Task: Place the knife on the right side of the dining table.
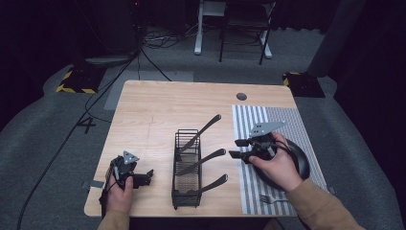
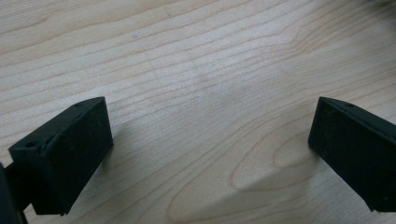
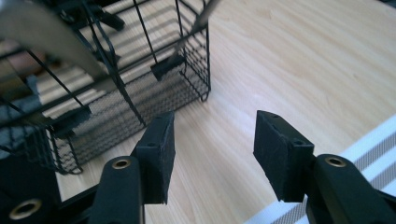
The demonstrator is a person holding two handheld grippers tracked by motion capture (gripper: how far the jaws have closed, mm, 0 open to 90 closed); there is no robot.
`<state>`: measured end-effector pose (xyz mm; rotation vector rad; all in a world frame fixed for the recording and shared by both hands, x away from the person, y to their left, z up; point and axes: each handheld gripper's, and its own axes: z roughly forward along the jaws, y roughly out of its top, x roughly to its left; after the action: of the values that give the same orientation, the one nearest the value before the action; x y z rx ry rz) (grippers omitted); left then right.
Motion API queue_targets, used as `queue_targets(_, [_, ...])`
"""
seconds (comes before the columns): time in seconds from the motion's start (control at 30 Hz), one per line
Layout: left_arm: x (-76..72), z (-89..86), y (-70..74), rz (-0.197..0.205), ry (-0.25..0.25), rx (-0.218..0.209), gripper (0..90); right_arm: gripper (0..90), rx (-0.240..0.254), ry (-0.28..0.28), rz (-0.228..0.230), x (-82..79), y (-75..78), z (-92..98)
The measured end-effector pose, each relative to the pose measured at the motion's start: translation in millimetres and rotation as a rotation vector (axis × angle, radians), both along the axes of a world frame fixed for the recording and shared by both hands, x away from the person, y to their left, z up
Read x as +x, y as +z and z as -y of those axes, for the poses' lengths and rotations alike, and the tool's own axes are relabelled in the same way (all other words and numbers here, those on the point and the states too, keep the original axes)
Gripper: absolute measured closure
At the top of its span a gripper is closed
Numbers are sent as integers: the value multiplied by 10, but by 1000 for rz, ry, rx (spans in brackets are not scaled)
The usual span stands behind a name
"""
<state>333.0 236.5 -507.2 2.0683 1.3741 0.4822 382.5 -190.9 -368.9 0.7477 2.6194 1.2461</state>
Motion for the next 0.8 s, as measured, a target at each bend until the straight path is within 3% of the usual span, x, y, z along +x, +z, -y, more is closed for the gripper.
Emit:
queue_targets(0.17, [0, 0, 0, 0, 0, 0, 0, 491, 18, 31, 3, 157, 196, -26])
queue_targets(0.27, [0, 0, 0, -1, 0, 0, 0, 518, 1, 46, 28, 291, 365, -90])
queue_targets(0.4, [5, -4, 2, -1, -6, 1, 0, 543, -39, 43, 37, 388, 449, -146])
queue_targets(0.8, [9, -5, 1, -1, -8, 0, 0, 575, -28, 93, 19, 604, 556, -413])
